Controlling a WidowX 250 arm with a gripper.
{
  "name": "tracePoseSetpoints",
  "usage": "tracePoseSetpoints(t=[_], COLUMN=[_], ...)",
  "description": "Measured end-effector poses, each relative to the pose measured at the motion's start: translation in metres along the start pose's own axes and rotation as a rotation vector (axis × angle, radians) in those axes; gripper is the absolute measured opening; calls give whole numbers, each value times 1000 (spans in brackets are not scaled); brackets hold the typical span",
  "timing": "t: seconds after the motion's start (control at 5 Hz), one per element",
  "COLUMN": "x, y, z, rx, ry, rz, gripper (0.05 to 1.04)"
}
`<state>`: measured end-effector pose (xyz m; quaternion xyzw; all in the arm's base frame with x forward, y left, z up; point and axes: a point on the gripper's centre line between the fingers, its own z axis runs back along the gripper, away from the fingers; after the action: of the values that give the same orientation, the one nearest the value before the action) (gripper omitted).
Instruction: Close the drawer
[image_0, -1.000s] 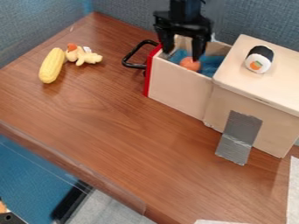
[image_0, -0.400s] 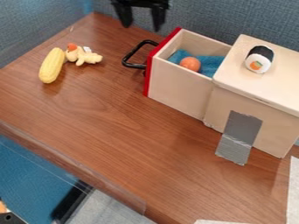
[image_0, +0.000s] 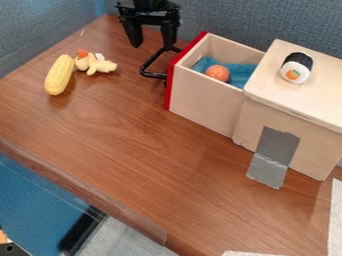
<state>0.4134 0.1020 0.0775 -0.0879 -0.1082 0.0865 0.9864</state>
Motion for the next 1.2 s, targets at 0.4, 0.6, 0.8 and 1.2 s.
tracePoseSetpoints(t=[0.4,0.6,0.8,1.2], x=[0,0,-1,-1], y=[22,26,22,12], z=[-32,-41,-45,-46], rx=[28,32,10,-23], ry=[86,106,109,114], rz=[34,45,64,67], gripper=[999,967,663,180])
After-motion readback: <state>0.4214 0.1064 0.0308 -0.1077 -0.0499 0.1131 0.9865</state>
